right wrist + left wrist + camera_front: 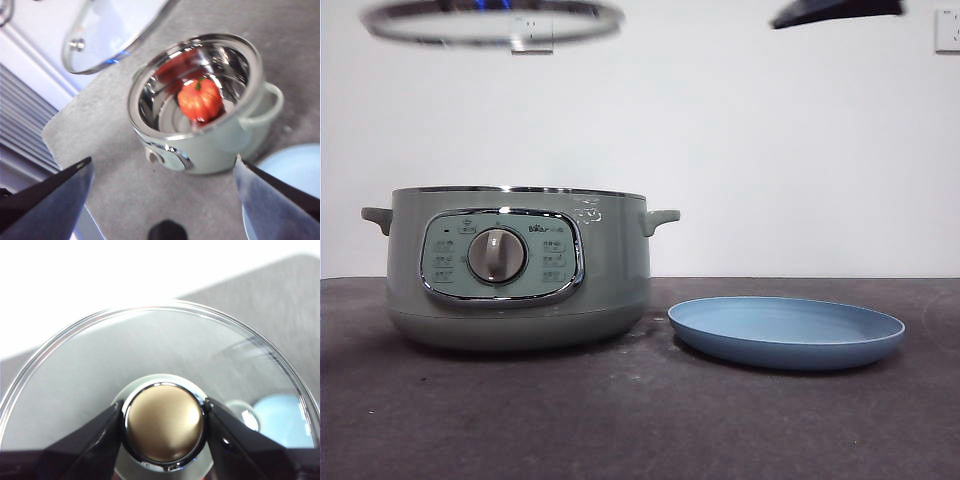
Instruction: Take the pumpkin out from the steamer,put the pumpkin in the blue plate,close the lid
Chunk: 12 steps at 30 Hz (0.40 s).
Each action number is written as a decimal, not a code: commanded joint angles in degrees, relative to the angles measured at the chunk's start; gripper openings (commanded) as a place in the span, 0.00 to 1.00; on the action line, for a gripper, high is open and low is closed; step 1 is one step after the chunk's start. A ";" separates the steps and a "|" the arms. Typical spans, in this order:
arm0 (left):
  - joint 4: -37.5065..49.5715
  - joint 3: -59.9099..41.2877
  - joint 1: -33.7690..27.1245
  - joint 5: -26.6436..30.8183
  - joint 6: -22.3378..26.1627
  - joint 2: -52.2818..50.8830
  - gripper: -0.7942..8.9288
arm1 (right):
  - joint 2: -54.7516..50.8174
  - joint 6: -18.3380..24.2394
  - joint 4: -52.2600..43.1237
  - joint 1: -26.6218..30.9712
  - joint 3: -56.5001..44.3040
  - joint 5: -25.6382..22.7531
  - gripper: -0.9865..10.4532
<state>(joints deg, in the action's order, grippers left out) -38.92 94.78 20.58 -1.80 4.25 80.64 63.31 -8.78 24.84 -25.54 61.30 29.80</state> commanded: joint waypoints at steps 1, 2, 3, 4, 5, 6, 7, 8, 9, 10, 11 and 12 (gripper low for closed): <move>0.83 0.98 -0.68 0.90 1.46 -4.87 0.07 | 4.07 2.82 -0.28 -1.68 3.76 -0.37 0.50; 0.09 0.98 -0.83 1.60 1.49 -6.49 0.07 | 5.55 3.54 -0.28 -2.19 5.35 -0.37 0.50; -0.74 0.98 -0.83 2.97 1.68 -8.07 0.07 | 7.06 4.22 -0.28 -2.69 6.95 -0.39 0.49; -1.55 0.98 -0.83 4.24 1.88 -9.40 0.07 | 8.33 4.66 -0.20 -3.08 8.33 -0.59 0.49; -2.49 0.98 -0.83 5.86 2.05 -10.86 0.07 | 9.84 5.05 0.26 -3.61 10.12 -1.29 0.49; -3.43 0.98 -0.83 7.45 2.29 -12.33 0.07 | 11.43 5.97 1.05 -4.22 11.98 -2.25 0.50; -4.17 0.98 -0.83 8.66 2.80 -13.55 0.07 | 12.85 6.75 1.75 -4.79 13.57 -3.28 0.50; -4.90 0.98 -0.83 9.99 3.41 -14.95 0.07 | 14.38 7.56 2.64 -5.46 15.50 -4.13 0.50; -5.62 0.98 -0.83 11.28 3.54 -16.41 0.07 | 15.98 8.20 3.56 -6.10 17.46 -4.81 0.50; -6.19 0.98 -0.83 12.33 3.56 -17.68 0.07 | 17.44 8.83 4.42 -6.56 19.30 -4.85 0.50; -6.80 0.98 -0.83 13.03 3.56 -19.08 0.07 | 19.04 9.05 5.29 -6.99 21.44 -4.85 0.50; -7.37 0.98 -0.83 13.81 3.56 -20.48 0.07 | 20.79 9.33 5.99 -7.52 23.67 -4.87 0.50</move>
<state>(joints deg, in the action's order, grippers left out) -48.53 94.78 19.90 11.35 6.90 62.00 82.39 -1.19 30.61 -32.58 82.94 25.19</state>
